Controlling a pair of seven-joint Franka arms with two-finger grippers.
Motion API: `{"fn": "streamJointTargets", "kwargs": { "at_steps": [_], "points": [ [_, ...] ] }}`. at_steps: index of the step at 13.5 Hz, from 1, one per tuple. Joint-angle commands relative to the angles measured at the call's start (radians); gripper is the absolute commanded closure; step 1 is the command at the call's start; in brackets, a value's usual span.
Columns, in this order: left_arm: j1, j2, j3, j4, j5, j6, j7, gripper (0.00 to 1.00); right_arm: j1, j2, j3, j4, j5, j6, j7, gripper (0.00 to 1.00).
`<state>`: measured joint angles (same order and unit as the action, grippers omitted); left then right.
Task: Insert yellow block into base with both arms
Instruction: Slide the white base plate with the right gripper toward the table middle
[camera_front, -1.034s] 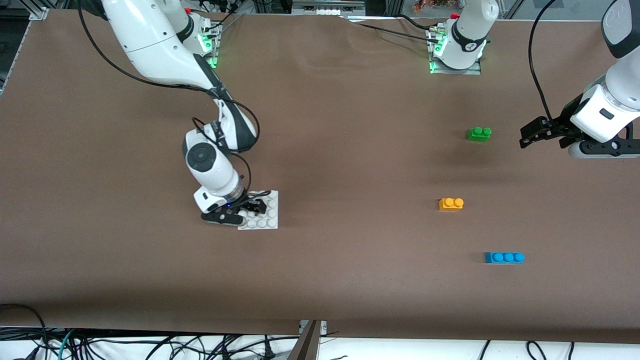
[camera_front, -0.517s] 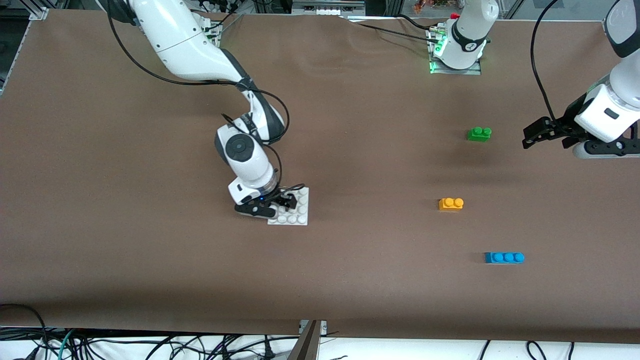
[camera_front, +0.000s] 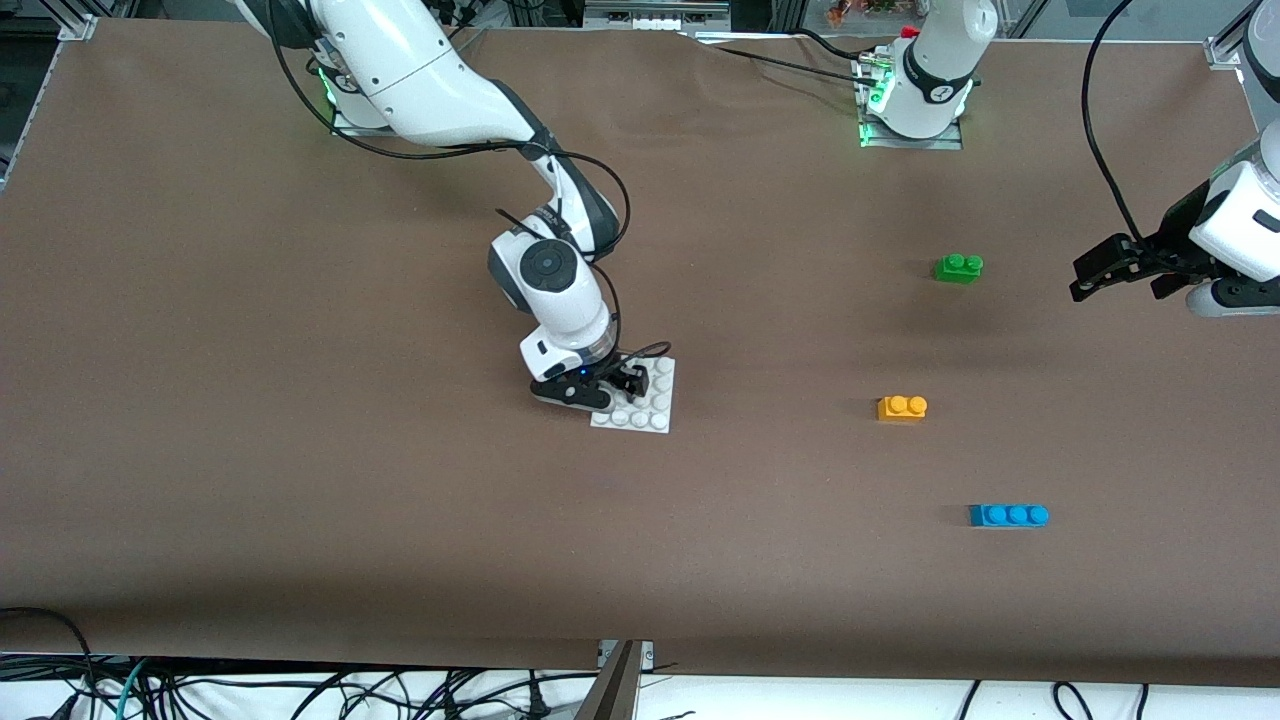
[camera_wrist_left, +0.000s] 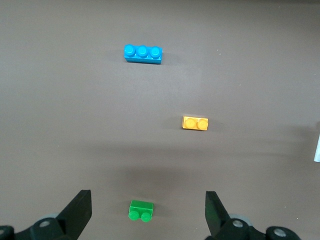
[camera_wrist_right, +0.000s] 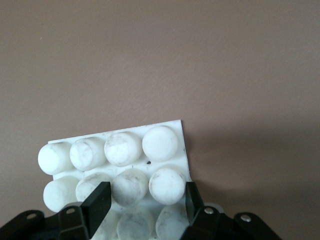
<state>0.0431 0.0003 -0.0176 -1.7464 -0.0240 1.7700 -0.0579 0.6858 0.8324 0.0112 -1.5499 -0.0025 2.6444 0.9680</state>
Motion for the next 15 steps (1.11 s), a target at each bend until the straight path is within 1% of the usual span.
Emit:
{"fn": "streamJointTargets", "kwargs": {
  "at_steps": [1, 9, 11, 13, 15],
  "points": [
    [0.006, 0.023, -0.007, 0.030, 0.024, -0.021, -0.008, 0.00, 0.037, 0.036, -0.007, 0.045, -0.001, -0.003, 0.057, 0.31],
    [0.004, 0.069, -0.013, 0.030, 0.010, -0.020, -0.007, 0.00, 0.067, 0.048, -0.007, 0.065, -0.007, -0.003, 0.077, 0.31],
    [0.003, 0.084, -0.016, 0.030, 0.009, -0.020, -0.007, 0.00, 0.075, 0.050, -0.007, 0.063, -0.068, -0.003, 0.075, 0.31],
    [0.003, 0.096, -0.016, 0.030, -0.019, -0.020, -0.005, 0.00, 0.075, 0.048, -0.007, 0.063, -0.134, -0.003, 0.069, 0.31],
    [0.001, 0.110, -0.016, 0.030, -0.019, -0.015, -0.002, 0.00, 0.075, 0.048, -0.007, 0.060, -0.172, -0.003, 0.066, 0.31]
  ]
}}
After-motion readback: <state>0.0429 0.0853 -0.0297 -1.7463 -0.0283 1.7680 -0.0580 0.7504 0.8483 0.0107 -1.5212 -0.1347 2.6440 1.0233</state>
